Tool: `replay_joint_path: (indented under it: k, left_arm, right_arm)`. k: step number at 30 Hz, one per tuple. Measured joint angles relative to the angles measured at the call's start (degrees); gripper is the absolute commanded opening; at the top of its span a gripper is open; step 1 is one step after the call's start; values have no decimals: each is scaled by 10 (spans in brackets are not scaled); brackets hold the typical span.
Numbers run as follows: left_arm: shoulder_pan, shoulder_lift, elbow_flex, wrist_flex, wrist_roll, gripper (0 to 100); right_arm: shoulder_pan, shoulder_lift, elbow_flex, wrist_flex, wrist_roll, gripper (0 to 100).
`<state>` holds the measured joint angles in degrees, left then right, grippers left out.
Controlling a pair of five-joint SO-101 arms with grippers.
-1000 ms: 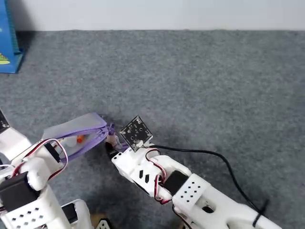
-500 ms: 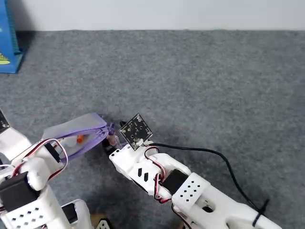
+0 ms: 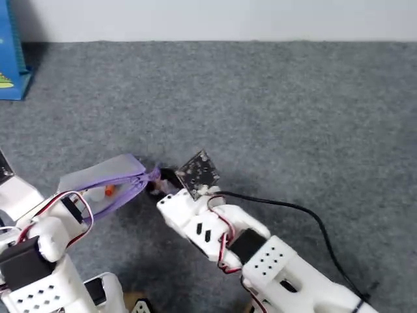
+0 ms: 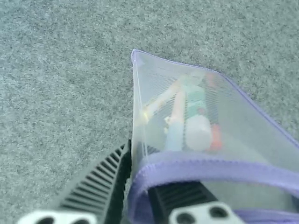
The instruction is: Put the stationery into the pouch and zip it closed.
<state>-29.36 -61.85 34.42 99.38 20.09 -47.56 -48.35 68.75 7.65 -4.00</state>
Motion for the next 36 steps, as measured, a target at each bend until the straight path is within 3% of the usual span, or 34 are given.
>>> replay_joint_path:
  k: [3,10,24,36]
  left_arm:
    - [0,0,0,0,-4,58]
    - [1,0,0,0,-12,385]
    - [13,4,-120,0,-12,394]
    - [18,-16,-207,0,-14,394]
  right_arm:
    - [21,-44,0,29,18,8]
    - [37,-127,1,79,22,8]
    - [40,-144,-59,84,50,8]
    - [-19,-129,-116,84,52,8]
